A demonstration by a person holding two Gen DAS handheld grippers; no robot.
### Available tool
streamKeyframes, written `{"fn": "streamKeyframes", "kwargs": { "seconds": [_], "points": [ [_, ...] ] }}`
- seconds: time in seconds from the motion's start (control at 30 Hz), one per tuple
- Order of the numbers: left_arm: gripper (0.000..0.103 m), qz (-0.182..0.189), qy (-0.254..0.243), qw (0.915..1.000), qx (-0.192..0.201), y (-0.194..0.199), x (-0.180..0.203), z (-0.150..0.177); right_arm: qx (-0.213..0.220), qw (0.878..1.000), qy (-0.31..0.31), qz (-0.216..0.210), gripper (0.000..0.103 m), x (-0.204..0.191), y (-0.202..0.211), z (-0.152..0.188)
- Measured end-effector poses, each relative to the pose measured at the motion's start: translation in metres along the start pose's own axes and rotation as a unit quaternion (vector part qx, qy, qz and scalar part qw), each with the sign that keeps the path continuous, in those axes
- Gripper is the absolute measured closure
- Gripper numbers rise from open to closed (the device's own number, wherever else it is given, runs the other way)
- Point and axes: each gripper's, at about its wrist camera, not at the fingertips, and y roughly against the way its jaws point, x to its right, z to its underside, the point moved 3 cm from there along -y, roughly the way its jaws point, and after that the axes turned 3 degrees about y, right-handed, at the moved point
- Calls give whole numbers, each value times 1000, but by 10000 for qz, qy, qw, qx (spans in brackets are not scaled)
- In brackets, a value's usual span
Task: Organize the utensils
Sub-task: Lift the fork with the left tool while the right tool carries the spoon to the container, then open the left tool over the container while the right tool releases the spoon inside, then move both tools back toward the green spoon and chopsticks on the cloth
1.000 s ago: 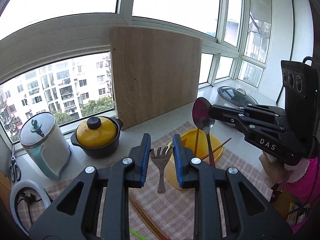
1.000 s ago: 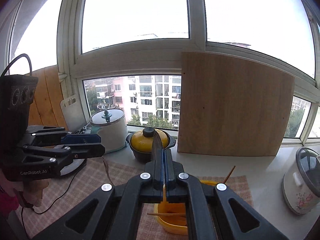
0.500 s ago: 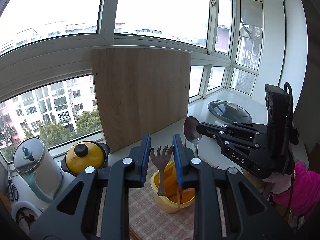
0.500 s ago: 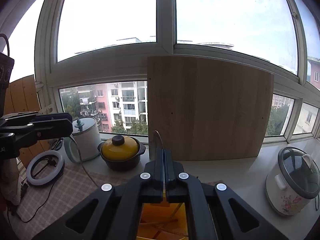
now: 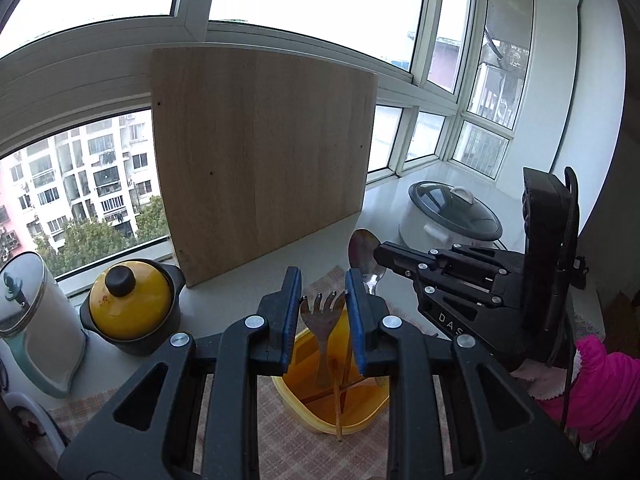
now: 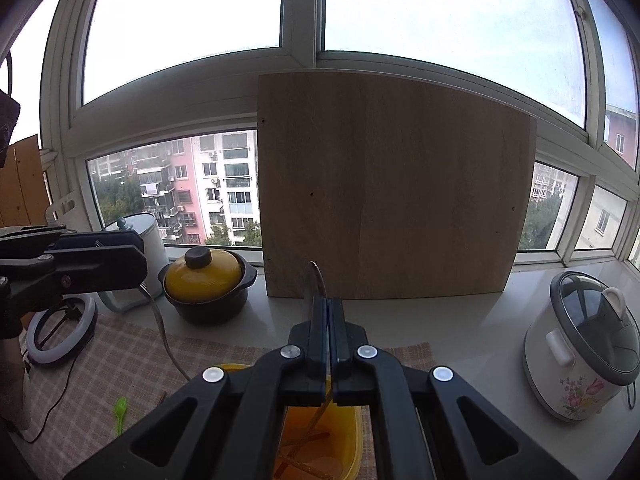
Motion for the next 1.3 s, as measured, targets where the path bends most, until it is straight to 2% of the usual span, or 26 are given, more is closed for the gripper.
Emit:
{"fn": "streamKeyframes", "kwargs": {
  "seconds": [0.63, 1.03, 1.1, 1.13, 1.17, 1.2, 1.3],
  "points": [
    [82, 10, 212, 9980, -592, -31, -12, 43, -507, 9986, -163, -21, 103, 5, -21, 43],
    [81, -7, 323, 9967, -751, -31, -16, 50, -684, 9975, -157, -119, 103, 2, -19, 58],
    [80, -23, 337, 9970, -697, -26, -17, 49, -642, 9978, -147, -86, 93, 3, -15, 58],
    [77, -11, 351, 9970, -688, -23, -18, 48, -616, 9979, -156, -114, 72, 3, -13, 58],
    [66, -11, 363, 9971, -662, -20, -19, 47, -584, 9980, -177, -170, 59, 4, -11, 58],
    [61, -28, 360, 9976, -598, -16, -21, 46, -572, 9979, -200, -216, 58, 4, -8, 58],
    [61, -43, 352, 9981, -496, -4, -25, 47, -565, 9977, -245, -287, 58, 2, -2, 59]
  ]
}}
